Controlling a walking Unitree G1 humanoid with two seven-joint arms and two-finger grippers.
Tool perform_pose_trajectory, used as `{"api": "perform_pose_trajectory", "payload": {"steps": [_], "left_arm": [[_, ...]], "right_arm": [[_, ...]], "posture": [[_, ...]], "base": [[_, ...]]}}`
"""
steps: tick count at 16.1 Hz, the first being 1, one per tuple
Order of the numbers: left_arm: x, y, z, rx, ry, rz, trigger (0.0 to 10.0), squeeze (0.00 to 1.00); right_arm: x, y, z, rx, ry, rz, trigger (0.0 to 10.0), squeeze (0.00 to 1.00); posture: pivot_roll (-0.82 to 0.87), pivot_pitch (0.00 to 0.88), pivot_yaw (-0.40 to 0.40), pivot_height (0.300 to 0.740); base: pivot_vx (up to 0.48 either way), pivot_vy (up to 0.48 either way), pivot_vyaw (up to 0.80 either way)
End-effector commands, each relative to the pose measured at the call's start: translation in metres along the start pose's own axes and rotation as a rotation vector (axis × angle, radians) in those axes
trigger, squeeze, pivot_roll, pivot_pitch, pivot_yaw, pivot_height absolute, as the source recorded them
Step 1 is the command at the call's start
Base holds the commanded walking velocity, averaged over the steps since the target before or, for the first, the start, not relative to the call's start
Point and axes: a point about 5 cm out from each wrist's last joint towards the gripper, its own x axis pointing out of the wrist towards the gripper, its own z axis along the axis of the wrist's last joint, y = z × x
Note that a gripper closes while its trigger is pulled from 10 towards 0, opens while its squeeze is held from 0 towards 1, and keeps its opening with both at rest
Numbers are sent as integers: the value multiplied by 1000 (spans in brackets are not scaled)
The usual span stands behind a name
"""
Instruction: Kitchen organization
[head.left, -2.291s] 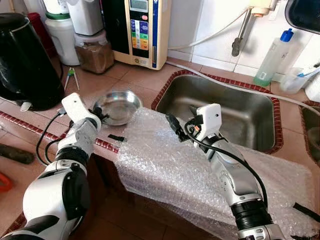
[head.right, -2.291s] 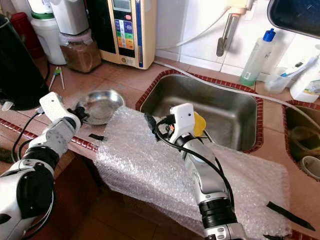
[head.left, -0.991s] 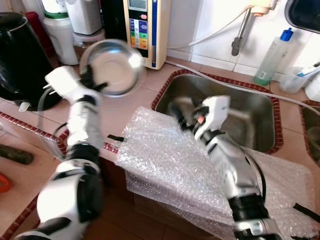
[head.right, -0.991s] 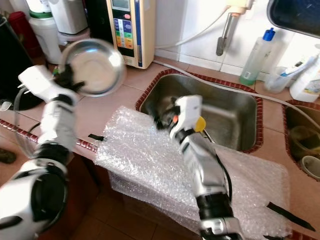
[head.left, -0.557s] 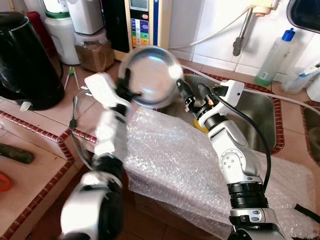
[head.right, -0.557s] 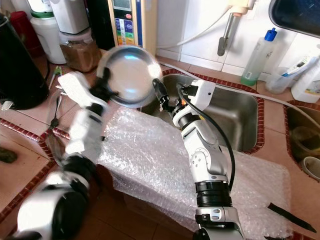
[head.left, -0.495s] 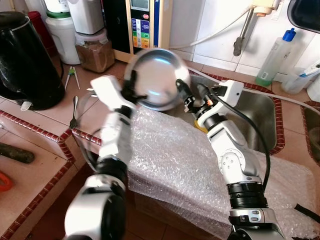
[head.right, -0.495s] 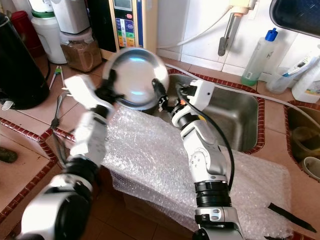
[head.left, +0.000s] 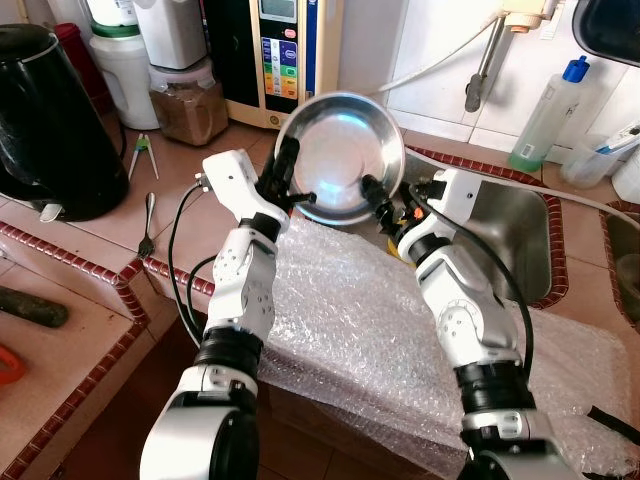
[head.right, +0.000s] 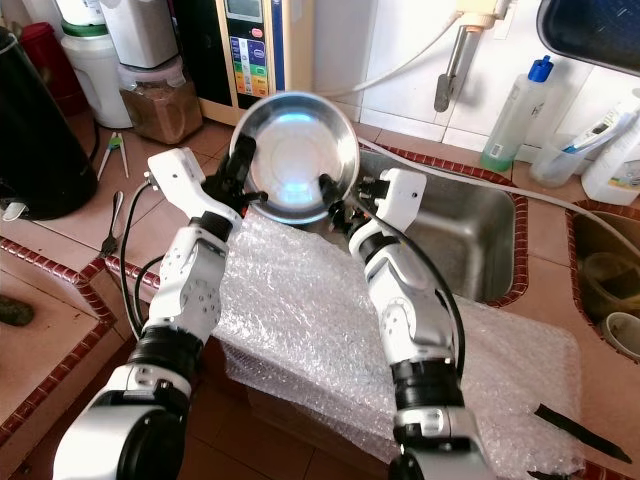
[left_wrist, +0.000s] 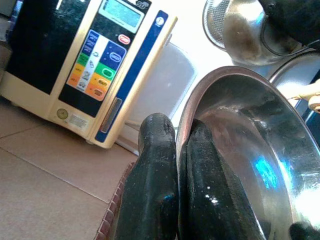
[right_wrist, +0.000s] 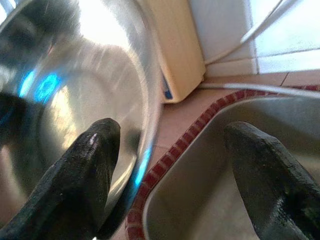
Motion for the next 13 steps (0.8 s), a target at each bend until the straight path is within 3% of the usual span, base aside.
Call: {"api": "perform_pose_trajectory", "payload": {"steps": [1, 13], "left_arm": [[1, -9, 0, -12, -4, -30, 0, 0], [-2, -4, 3, 9, 3, -19, 0, 0]], "right_arm": [[1, -4, 4, -8, -7, -20, 0, 0], [2, -12, -1, -17, 14, -87, 0, 0]], "posture": [[-81, 0, -17, 740], [-76, 0, -22, 740]], "base": [[0, 0, 0], [0, 0, 0]]}}
